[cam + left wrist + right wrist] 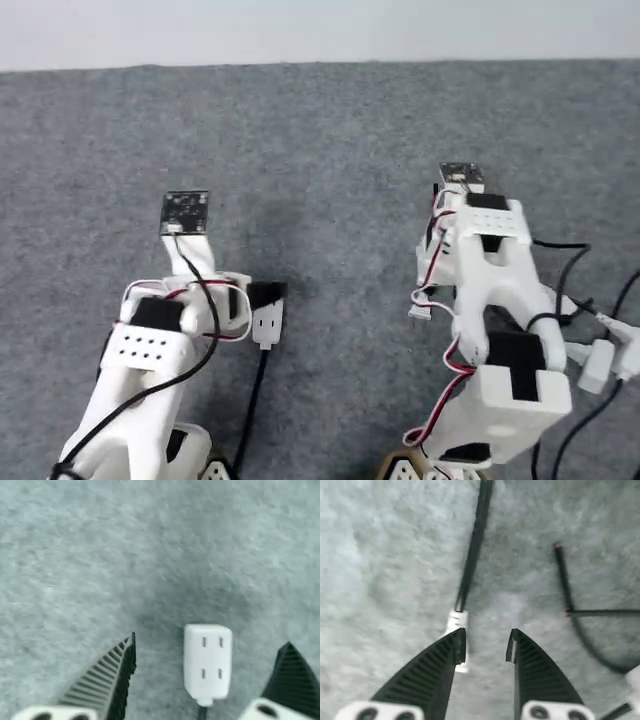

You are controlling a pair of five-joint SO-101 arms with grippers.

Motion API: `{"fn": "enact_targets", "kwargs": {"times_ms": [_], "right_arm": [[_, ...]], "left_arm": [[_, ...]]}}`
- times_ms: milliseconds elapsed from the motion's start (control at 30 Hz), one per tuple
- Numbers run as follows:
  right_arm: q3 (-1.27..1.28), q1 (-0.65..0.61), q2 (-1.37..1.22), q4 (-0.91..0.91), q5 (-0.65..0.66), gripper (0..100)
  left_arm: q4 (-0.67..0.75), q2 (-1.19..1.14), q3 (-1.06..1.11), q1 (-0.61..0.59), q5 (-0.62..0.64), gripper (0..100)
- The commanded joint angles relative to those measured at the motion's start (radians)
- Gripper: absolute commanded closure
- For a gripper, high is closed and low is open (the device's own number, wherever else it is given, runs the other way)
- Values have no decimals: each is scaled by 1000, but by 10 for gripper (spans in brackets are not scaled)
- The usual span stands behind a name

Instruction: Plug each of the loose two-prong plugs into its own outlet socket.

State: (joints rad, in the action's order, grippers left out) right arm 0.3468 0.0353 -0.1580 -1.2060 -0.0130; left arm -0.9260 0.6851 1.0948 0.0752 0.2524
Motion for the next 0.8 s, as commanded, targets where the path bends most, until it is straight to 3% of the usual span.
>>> {"fn": "enact_targets", "kwargs": {"times_ms": [0,133,467,767], "right_arm": [[5,-79,59,33,-117,869],[51,-125,58,111,-152,869],[64,-51,7,148,-150,871],[-60,-31,-114,61,-121,987]], "left_arm": [[40,34,-10,-41,-46,596],[40,32,-7,-41,-51,596],[77,-155,-68,-41,-51,596],[81,-227,-96,-41,-51,622]]}}
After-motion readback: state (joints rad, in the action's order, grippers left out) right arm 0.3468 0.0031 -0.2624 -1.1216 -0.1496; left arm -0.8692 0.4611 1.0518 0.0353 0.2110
